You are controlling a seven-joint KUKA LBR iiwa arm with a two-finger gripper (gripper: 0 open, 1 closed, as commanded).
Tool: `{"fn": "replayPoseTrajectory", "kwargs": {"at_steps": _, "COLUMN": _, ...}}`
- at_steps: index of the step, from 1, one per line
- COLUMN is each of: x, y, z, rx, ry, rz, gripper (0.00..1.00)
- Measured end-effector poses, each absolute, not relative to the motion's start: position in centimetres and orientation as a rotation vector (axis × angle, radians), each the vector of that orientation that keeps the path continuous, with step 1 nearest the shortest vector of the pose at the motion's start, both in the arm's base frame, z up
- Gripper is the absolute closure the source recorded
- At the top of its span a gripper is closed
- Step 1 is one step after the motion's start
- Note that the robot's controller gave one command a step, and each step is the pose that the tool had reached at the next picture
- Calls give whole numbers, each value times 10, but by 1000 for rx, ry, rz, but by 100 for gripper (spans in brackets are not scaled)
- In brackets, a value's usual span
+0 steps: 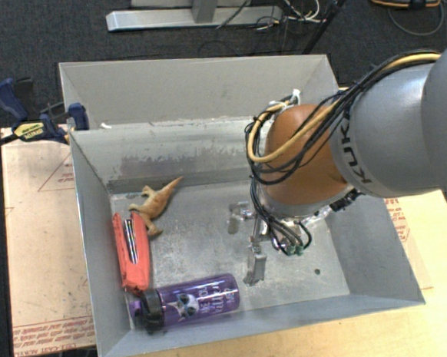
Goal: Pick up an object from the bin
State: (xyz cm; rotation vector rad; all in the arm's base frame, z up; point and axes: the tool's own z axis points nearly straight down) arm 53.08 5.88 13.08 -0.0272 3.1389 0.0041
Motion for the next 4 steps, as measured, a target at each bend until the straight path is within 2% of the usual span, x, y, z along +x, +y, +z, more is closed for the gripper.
{"fn": "replayPoseTrajectory", "kwargs": {"at_steps": 1, "x": 522, "y": 92, "z": 112, "rx": 43, "ry": 3143, "rz": -25, "gripper": 0}}
{"fn": "replayPoseTrajectory", "kwargs": {"at_steps": 2, "x": 521, "y": 87, "z": 114, "rx": 15, "ry": 3145, "rz": -7, "gripper": 0}}
{"fn": "replayPoseTrajectory", "kwargs": {"at_steps": 3, "x": 503, "y": 106, "z": 106, "rx": -1, "ry": 3139, "rz": -25, "gripper": 0}}
{"fn": "replayPoseTrajectory", "kwargs": {"at_steps": 4, "x": 492, "y": 118, "z": 78, "rx": -66, "ry": 3139, "rz": -2, "gripper": 0}}
